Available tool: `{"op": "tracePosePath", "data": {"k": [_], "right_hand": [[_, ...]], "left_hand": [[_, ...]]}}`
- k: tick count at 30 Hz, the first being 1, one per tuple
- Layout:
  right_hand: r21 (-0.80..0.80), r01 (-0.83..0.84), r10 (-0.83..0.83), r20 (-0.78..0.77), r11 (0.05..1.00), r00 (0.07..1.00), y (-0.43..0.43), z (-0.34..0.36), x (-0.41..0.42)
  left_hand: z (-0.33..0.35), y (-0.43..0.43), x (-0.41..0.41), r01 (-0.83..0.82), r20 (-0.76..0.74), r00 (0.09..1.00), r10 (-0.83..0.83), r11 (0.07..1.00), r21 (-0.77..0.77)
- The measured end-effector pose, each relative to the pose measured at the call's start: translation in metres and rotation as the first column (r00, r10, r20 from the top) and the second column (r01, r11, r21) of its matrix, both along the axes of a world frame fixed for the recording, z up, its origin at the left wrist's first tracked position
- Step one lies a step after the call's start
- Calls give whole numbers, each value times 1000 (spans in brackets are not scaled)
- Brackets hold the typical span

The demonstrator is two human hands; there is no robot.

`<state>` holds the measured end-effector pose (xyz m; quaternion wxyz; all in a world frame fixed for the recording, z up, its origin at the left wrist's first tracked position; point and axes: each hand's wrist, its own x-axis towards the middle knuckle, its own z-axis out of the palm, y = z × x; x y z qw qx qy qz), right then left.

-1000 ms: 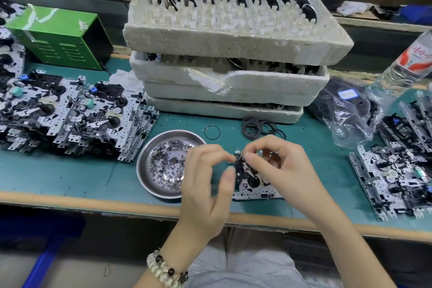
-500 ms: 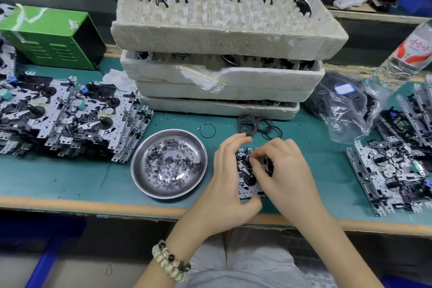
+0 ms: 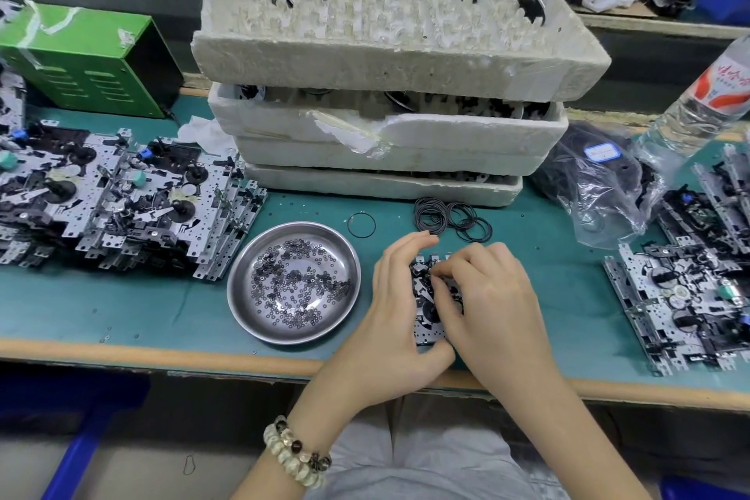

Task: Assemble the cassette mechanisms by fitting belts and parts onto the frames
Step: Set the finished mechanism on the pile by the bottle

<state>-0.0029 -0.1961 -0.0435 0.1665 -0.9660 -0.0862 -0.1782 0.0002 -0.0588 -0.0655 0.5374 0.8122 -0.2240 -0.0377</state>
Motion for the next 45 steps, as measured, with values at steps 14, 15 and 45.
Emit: {"op": "tracePosePath", "data": {"k": [14,15,45], "right_hand": [[-317,29,18,142,948,990,9,8,9],[-329,27,29,165,944,986,10,8,9],[-291,-4,-19,-76,957,997,10,27,15]], "left_hand": [[6,2,0,-5,-114,993,3,1000,-17],[6,2,0,-6,-120,993,4,1000,-17],[9,5,-2,32,-200,979,-38,999,-37]]}}
